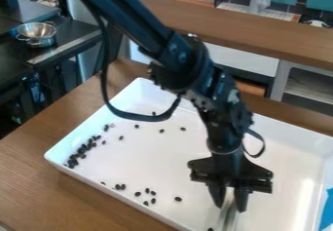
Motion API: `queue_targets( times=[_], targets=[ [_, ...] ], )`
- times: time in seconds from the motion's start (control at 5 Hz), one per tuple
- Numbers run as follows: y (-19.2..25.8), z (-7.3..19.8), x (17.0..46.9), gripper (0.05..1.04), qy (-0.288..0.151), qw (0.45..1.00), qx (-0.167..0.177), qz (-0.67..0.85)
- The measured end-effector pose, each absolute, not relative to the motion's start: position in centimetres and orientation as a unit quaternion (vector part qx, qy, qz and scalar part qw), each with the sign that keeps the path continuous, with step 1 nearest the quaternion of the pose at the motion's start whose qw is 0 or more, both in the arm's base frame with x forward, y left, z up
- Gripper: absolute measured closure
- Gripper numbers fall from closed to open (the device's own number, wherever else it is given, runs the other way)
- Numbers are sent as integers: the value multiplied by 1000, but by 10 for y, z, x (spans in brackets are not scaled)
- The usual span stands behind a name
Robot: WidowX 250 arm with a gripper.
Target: Sweep into pile
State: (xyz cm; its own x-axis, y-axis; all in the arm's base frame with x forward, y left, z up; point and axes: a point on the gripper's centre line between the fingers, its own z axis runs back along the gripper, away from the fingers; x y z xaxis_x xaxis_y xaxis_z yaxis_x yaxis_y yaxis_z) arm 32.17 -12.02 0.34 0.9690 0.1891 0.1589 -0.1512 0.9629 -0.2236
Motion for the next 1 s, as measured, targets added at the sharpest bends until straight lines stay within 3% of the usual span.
queue_targets(
  times=[0.6, 1.0],
  targets=[
    [-69, 4, 298, 738, -93, 988, -102, 69],
    [-26, 1, 298, 738, -78, 993, -56, 72]
  ],
)
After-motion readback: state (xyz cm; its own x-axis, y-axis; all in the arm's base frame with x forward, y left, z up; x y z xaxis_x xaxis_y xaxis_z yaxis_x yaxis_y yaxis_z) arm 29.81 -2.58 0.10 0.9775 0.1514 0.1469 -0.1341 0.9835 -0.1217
